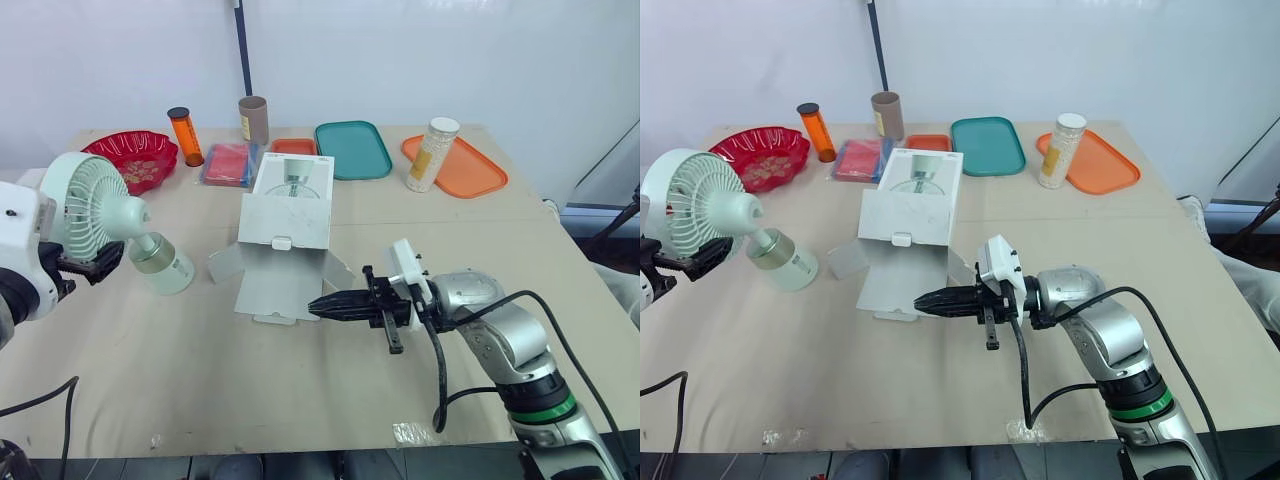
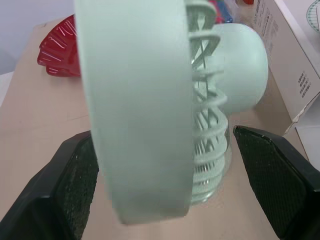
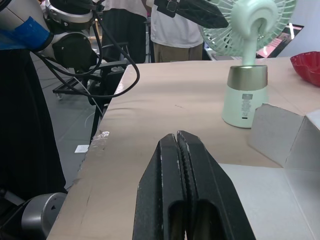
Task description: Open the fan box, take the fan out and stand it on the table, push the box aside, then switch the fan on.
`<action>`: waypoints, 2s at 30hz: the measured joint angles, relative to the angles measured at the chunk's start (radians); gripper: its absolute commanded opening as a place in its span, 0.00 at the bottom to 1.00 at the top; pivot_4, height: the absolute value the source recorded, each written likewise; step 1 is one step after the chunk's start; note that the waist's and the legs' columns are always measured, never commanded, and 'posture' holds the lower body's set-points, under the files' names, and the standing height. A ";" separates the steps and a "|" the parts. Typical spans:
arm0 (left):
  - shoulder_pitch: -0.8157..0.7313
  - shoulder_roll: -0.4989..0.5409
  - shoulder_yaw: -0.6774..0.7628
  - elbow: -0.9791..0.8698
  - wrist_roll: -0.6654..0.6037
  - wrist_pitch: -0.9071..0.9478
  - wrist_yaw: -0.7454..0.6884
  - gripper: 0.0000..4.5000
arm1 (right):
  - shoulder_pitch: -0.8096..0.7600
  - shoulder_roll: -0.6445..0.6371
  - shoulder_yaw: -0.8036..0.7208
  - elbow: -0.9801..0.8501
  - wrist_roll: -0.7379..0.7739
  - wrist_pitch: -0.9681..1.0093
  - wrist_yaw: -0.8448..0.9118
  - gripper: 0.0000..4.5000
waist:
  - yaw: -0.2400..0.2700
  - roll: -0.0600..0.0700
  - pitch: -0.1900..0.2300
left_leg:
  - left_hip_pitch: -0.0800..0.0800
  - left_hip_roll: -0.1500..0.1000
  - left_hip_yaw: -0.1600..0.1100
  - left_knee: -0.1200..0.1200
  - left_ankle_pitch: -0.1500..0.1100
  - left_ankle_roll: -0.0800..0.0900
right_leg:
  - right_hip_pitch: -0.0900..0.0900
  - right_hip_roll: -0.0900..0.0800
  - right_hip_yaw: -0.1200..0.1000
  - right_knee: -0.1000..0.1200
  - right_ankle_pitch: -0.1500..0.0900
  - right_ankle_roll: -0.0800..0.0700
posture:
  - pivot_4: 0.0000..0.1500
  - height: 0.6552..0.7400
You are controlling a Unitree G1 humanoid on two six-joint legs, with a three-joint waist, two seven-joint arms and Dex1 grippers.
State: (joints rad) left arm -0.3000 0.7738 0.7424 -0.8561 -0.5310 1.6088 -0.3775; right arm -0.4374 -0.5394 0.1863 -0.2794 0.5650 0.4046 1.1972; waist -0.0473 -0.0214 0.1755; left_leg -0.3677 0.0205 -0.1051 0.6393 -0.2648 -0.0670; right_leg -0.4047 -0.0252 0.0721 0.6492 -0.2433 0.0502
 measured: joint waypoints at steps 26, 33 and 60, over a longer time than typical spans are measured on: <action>-0.086 0.003 0.042 -0.094 -0.035 0.000 0.008 0.99 | -0.025 -0.012 0.000 0.028 0.000 0.000 0.035 0.00 | 0.000 -0.001 0.000 | 0.000 0.000 0.000 0.000 0.000 -0.001 | 0.000 0.000 0.000 0.000 0.000 0.000 | 1.00 1.00; -0.218 0.066 -0.009 -0.119 0.024 -0.061 0.081 0.99 | -0.056 -0.011 -0.001 0.051 0.000 -0.010 0.046 0.00 | 0.000 -0.003 0.001 | 0.000 0.000 0.000 0.000 0.001 -0.004 | 0.000 0.000 0.000 0.000 0.000 0.000 | 1.00 1.00; 0.405 -0.133 -0.320 0.141 -0.093 -0.861 -0.398 1.00 | -0.076 -0.018 -0.058 -0.103 -0.197 0.324 -0.527 0.61 | 0.000 -0.003 0.001 | -0.002 0.001 0.001 0.000 0.001 -0.005 | -0.003 0.000 0.001 0.000 0.000 -0.001 | 1.00 1.00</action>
State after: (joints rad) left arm 0.1045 0.6403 0.4223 -0.7148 -0.6242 0.7477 -0.7750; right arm -0.5136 -0.5574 0.1286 -0.3825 0.3679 0.7284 0.6701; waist -0.0470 -0.0245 0.1765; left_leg -0.3699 0.0211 -0.1043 0.6393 -0.2640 -0.0723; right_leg -0.4072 -0.0249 0.0733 0.6493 -0.2429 0.0494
